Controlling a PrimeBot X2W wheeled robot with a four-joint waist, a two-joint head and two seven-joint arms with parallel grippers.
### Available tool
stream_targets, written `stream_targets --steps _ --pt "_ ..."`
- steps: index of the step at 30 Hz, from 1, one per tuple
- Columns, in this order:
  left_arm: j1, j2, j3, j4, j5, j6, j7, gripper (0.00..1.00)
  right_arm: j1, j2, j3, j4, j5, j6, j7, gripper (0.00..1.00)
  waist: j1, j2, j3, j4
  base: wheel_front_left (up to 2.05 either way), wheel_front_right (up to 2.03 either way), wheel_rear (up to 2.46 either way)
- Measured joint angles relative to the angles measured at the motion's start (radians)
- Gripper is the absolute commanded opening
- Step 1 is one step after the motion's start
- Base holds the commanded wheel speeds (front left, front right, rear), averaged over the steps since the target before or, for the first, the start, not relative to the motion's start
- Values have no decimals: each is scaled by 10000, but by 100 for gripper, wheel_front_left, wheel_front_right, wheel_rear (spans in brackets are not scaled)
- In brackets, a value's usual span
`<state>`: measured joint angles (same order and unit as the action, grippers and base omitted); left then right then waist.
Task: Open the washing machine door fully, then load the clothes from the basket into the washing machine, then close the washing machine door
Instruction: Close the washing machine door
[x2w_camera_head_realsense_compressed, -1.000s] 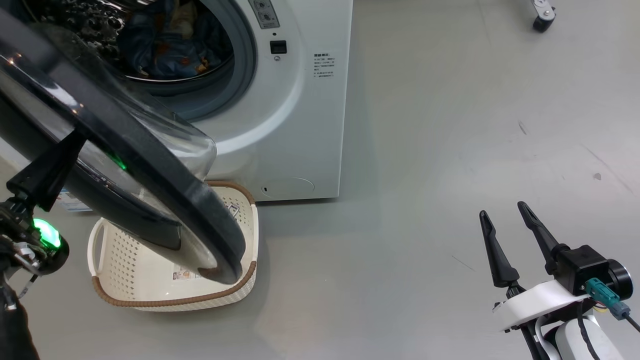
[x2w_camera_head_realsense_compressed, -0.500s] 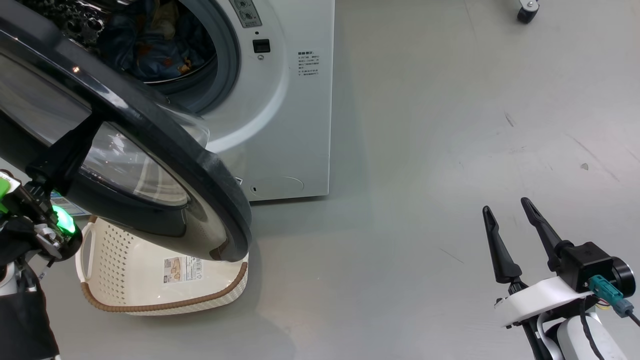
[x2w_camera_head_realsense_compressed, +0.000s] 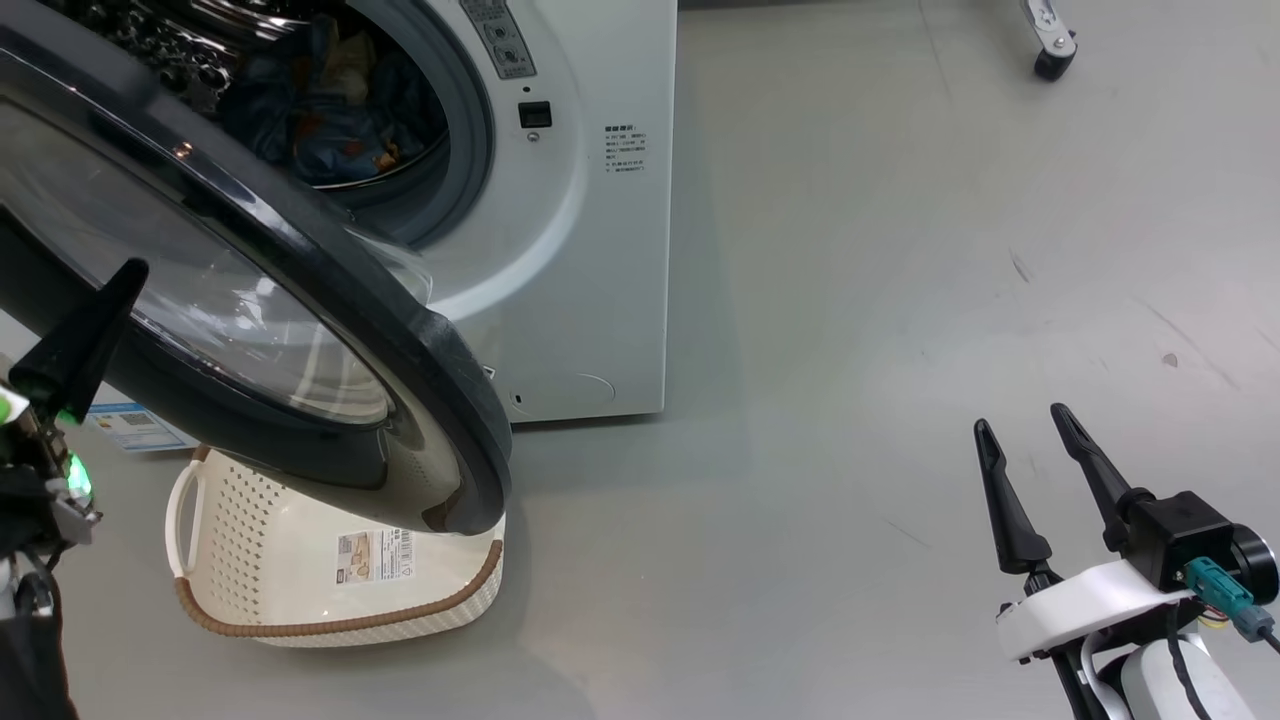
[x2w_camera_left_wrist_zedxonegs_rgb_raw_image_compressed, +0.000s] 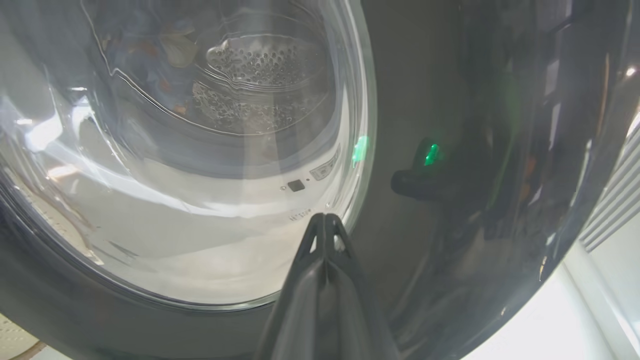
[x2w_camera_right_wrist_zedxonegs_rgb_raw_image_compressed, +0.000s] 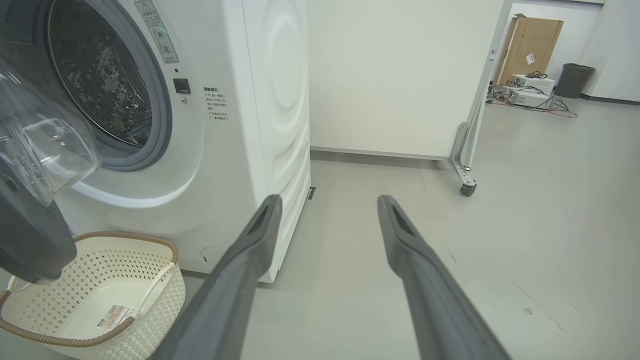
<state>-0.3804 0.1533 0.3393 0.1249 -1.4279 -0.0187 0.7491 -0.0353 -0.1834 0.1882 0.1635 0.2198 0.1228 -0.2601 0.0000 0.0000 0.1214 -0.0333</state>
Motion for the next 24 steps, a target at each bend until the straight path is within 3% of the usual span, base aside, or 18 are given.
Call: stream_targets --steps 1,3,4,5,6,14,24 --pt "107 0 48 -8 115 -77 -113 0 38 0 -31 2 0 0 0 100 0 0 -46 12 0 0 0" --pt "297 13 132 -48 305 -196 -353 18 82 -6 -107 2 0 0 0 100 0 0 -128 41 0 0 0" --pt "407 58 134 -100 449 -320 -466 32 93 -10 -138 0 0 0 0 100 0 0 -164 60 0 0 0" --pt "511 98 180 -190 660 -424 -617 73 102 -19 -144 -8 0 0 0 100 0 0 -192 79 0 0 0" --pt "605 157 213 -247 888 -529 -794 98 126 -19 -161 -12 0 0 0 100 0 0 -214 96 0 0 0" --pt "1599 249 136 -635 2347 -957 -1883 100 403 -46 -410 -61 -2 0 0 100 0 0 -407 233 0 0 0" --pt "2950 380 -347 -1195 4961 -1049 -4008 100 501 -115 -541 -188 -6 0 0 100 0 0 -527 428 0 0 0"
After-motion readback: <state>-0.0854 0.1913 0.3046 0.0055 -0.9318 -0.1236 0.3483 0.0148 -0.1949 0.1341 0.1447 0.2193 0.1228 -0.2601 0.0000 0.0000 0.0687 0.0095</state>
